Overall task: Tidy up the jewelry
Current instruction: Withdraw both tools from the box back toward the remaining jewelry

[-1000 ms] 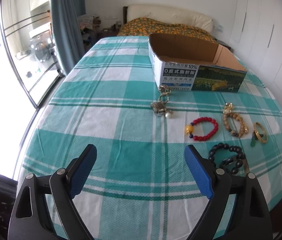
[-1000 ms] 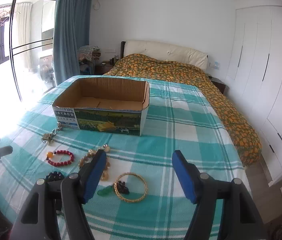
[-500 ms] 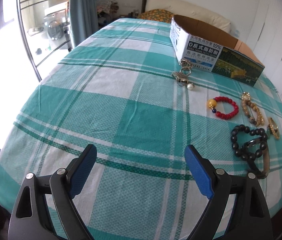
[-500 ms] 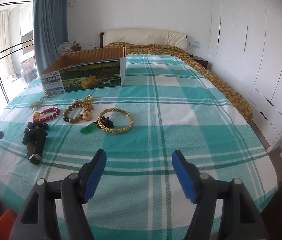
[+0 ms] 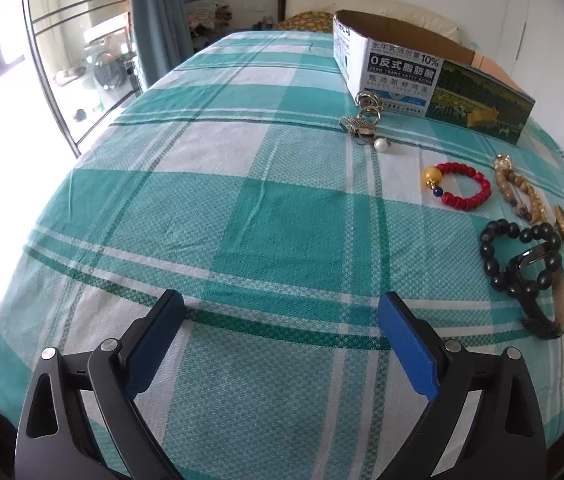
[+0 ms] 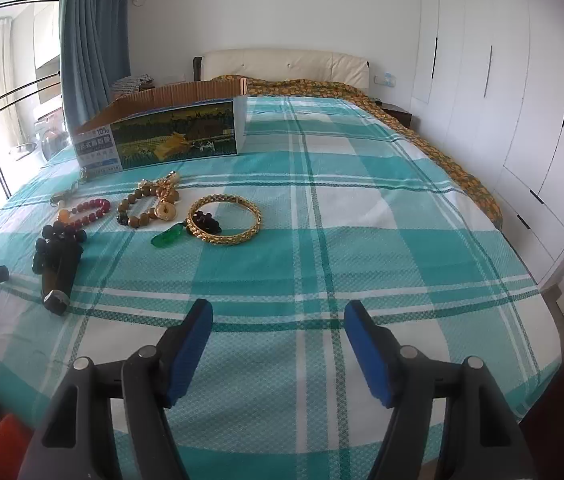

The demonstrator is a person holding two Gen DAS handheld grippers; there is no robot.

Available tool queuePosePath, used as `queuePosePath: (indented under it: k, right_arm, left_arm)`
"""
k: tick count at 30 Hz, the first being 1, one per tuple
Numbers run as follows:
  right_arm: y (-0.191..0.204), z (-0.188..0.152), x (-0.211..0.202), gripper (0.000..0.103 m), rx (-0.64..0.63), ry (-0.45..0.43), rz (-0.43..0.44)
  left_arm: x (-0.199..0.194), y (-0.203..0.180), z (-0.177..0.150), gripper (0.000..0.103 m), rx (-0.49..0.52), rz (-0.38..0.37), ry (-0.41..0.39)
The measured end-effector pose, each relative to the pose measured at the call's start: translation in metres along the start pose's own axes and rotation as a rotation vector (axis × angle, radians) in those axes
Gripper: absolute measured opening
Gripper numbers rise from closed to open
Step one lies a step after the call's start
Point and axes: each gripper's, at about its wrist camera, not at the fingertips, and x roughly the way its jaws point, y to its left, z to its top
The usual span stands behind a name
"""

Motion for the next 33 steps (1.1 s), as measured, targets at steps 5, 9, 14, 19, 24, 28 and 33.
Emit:
queuePosePath:
  k: [5,9,14,19,24,28,33]
  right_arm:
    - [0.003,0.000,0.001,0.070,-0.007,0.004,-0.002]
    - [0.005,-0.001,0.001,0.070,-0.014,0.003,-0.004]
    - [0.009,0.000,-0.002,0.070,-0.024,-0.016,-0.008]
    - [0.009,0.001,-0.003,0.070,-0.024,-0.027,-0.010]
    - [0.004,0.000,-0.007,0.070,0.000,-0.042,-0.020]
    - [0.001,-0.002,-0.009,0.070,0.018,-0.058,-0.022]
    - [-0.002,-0.002,-0.005,0.070,0.030,-0.041,-0.020]
  left_arm:
    - [0.000,-0.001,-0.001,0.102,-0.004,0.003,-0.001]
    - [-0.001,-0.001,-0.002,0.103,0.001,0.002,-0.008]
    - [-0.003,-0.001,-0.005,0.103,0.004,0.001,-0.025]
    - [-0.004,-0.001,-0.005,0.103,0.004,0.001,-0.022]
    - [-0.006,-0.002,-0.008,0.103,0.009,0.005,-0.031]
    - [-0.006,-0.001,-0.007,0.103,0.017,-0.003,-0.018]
    - [-0.007,0.000,-0.009,0.103,0.024,-0.009,-0.029]
